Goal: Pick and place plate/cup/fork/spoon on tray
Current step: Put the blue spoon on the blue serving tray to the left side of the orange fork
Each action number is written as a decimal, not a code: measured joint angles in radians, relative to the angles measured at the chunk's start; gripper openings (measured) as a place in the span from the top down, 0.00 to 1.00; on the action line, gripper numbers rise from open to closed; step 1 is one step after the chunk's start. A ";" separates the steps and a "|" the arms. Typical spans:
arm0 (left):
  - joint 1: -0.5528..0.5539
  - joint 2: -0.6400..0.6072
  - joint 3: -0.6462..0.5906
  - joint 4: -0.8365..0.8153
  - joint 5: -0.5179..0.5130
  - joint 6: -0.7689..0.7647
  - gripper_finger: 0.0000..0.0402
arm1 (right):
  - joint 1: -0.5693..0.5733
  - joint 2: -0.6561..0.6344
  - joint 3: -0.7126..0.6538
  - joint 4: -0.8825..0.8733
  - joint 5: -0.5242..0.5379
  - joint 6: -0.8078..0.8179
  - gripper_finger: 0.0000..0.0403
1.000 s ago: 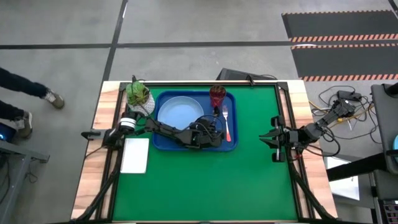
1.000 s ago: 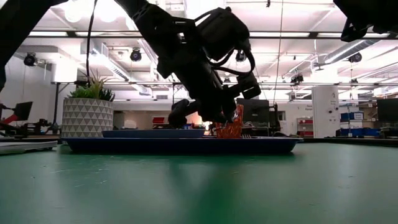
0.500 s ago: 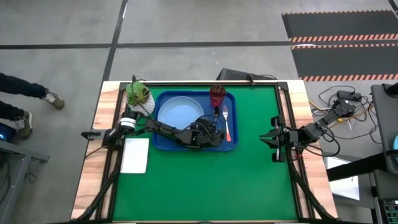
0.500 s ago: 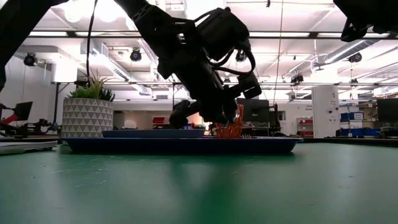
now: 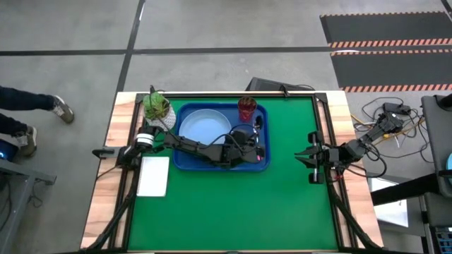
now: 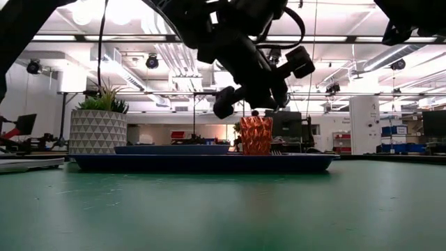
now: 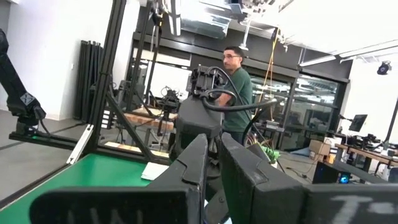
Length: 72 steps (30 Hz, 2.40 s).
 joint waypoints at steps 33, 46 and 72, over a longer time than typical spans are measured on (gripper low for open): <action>0.043 0.126 0.026 -0.298 0.040 -0.245 1.00 | 0.000 0.001 0.000 -0.037 0.026 0.023 0.92; 0.043 0.104 0.026 -0.298 0.041 -0.238 1.00 | 0.000 0.002 0.000 -0.071 0.076 0.024 0.92; 0.013 0.037 0.030 -0.172 0.042 -0.159 1.00 | 0.000 0.000 0.000 -0.073 0.079 0.023 0.92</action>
